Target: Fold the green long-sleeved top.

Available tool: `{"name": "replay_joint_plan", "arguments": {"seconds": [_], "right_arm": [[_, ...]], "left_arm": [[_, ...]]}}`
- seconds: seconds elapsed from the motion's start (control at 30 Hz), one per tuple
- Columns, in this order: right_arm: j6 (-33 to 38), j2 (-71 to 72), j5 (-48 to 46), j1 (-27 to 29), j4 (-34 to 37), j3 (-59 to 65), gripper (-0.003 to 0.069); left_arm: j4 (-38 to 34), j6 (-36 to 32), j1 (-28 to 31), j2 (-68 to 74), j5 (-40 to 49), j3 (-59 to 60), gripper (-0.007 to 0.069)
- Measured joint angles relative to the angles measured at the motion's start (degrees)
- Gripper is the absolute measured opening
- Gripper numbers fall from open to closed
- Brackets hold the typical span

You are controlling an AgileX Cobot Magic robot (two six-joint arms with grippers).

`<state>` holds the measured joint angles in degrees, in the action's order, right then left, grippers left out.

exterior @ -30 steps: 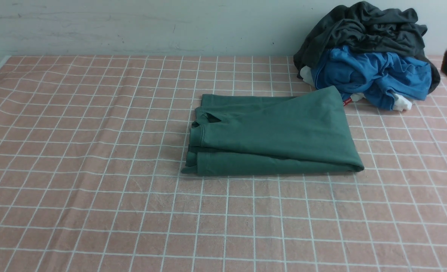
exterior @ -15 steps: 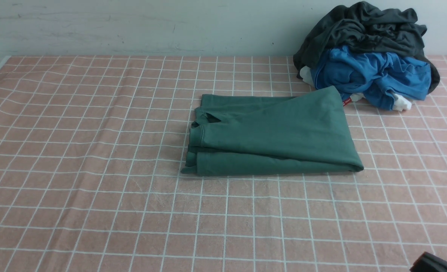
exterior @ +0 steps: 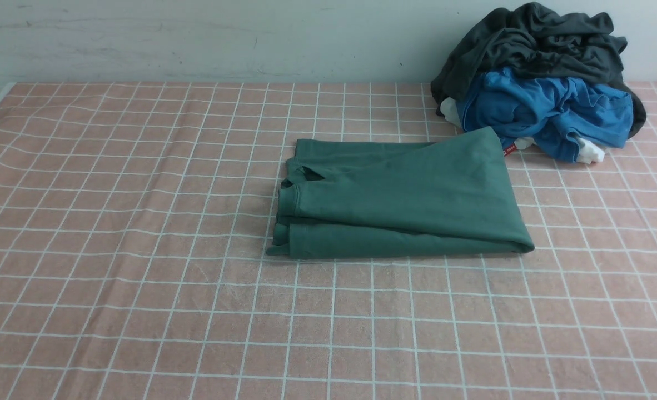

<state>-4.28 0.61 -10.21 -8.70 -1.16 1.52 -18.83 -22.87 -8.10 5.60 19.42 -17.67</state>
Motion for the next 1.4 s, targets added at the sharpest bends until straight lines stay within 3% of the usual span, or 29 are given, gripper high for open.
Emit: {"name": "replay_joint_plan", "arguments": {"seconds": [0.1,0.23,0.37,1.13,1.2,1.23,1.4], "right_arm": [[7.77,0.00,-0.68,7.11,3.96,0.00,-0.0014],[10.70,0.00,-5.01,11.19,5.46,0.00,-0.0014],[11.80,0.00,-10.28,11.61,5.54,-0.12,-0.0014],[12.34,0.00,-10.60,11.61,5.58,-0.19,-0.0014],[12.34,0.00,-10.60,11.61,5.58,-0.19,-0.0014],[12.34,0.00,-10.67,11.63,5.58,-0.19,-0.0014],[12.34,0.00,-10.82,11.68,5.60,-0.25,-0.0014]], "left_arm": [[0.00,0.00,0.00,0.00,0.00,0.00,0.0010],[0.00,0.00,0.00,0.00,0.00,0.00,0.0010],[0.00,0.00,0.00,0.00,0.00,0.00,0.0010],[0.13,0.00,0.00,-2.40,-1.63,3.44,0.0010],[1.99,0.00,0.07,-3.39,-1.68,5.03,0.0010],[6.30,0.51,0.94,-4.95,-1.68,7.50,0.0010],[12.62,10.82,5.12,-6.22,-1.63,15.78,0.0010]]}}
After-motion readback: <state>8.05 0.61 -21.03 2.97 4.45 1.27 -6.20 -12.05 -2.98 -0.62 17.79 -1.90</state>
